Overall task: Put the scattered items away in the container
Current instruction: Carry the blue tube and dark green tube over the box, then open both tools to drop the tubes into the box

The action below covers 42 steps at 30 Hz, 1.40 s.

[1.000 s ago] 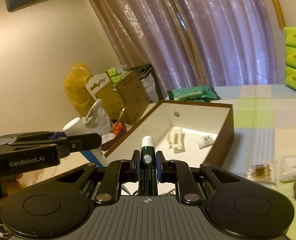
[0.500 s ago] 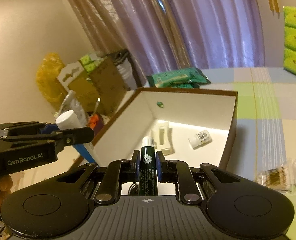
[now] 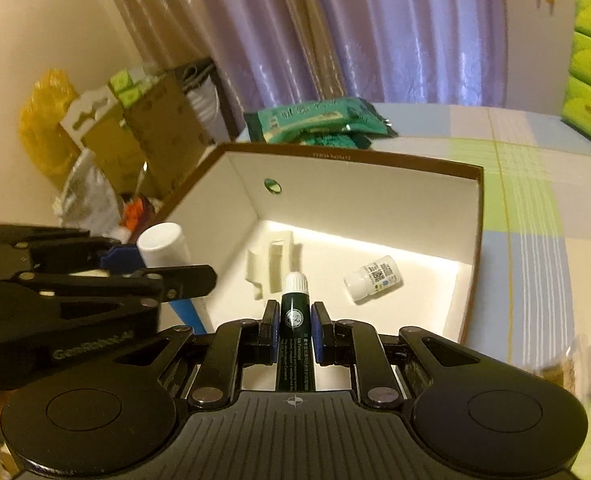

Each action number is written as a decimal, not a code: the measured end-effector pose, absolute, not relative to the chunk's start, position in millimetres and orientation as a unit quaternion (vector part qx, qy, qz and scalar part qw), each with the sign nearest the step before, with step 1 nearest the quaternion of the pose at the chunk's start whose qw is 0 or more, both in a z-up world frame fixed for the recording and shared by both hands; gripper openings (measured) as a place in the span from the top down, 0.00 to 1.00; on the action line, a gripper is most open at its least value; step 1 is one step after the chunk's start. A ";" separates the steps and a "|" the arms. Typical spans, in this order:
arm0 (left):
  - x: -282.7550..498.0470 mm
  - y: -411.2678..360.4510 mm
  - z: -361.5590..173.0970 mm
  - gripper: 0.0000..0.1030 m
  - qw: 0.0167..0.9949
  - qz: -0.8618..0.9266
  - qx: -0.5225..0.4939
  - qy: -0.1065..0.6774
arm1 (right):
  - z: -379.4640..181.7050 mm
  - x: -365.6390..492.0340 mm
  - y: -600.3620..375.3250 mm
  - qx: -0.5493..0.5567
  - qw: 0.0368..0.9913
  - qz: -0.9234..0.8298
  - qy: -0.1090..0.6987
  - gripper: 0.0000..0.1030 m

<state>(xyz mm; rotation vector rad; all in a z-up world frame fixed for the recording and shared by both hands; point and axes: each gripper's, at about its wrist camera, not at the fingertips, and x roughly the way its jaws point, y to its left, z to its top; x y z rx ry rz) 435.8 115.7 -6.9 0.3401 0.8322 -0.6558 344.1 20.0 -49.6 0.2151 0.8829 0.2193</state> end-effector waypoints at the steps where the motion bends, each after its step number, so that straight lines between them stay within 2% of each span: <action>1: 439.9 113.4 -10.9 0.76 0.846 -0.311 0.163 0.402 | -51.7 346.6 20.5 0.096 0.892 0.107 0.430 0.87; 19: 472.7 87.2 -58.6 0.76 0.806 -0.321 0.207 0.452 | -84.4 378.7 35.0 -0.006 0.858 0.115 0.501 0.87; 29: 480.3 85.8 -72.1 0.74 0.801 -0.305 0.210 0.469 | -88.9 391.8 33.1 -0.035 0.848 0.123 0.514 0.87; 31: 481.1 87.9 -70.4 0.69 0.803 -0.307 0.205 0.469 | -88.2 392.2 32.6 -0.035 0.848 0.129 0.513 0.84; 34: 481.7 90.5 -68.1 0.59 0.808 -0.298 0.211 0.463 | -86.2 390.7 31.1 -0.042 0.852 0.128 0.506 0.73; 36: 481.7 92.4 -66.0 0.59 0.806 -0.305 0.206 0.463 | -84.0 388.2 28.6 -0.047 0.856 0.127 0.499 0.64; 40: 477.4 94.6 -59.5 0.54 0.805 -0.309 0.203 0.464 | -77.0 379.4 28.9 -0.060 0.863 0.136 0.483 0.61; 42: 474.2 96.6 -56.1 0.51 0.804 -0.312 0.203 0.463 | -72.9 372.8 28.9 -0.069 0.867 0.143 0.472 0.56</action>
